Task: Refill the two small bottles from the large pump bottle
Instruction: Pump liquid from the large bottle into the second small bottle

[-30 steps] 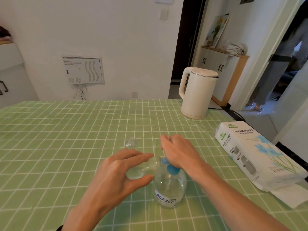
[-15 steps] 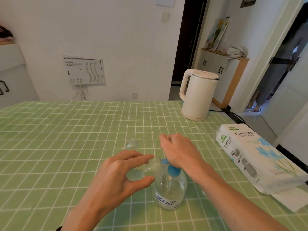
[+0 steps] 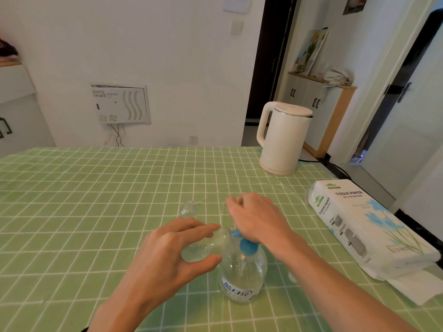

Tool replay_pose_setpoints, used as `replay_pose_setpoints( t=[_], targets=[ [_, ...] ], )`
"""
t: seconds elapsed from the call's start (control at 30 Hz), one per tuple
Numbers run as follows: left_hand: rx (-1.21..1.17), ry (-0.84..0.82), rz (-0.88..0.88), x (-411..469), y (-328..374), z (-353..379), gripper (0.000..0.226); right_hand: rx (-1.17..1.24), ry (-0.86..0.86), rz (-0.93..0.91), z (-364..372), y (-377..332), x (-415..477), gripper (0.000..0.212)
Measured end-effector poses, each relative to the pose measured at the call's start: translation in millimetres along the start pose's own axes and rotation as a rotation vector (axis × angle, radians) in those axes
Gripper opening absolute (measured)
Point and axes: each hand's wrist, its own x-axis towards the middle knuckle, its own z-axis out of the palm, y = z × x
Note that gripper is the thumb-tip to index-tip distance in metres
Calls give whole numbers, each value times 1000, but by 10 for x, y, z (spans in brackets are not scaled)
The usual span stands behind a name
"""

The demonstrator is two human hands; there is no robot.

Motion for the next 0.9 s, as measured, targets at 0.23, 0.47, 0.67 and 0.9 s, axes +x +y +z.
replay_pose_setpoints(
  t=[0.23,0.47,0.67,0.9],
  targets=[
    [-4,-12,-4,6,-10,23,49,91,-103,92,6,65,-21,51],
    [12,-14,-5,3,12,14,48,10,-60,48,10,50,14,46],
    [3,5,17,-2,-7,5,50,90,-13,39,21,51,6,43],
    [-2,-11,25,7,-21,16,53,72,-82,86,37,89,14,46]
  ],
)
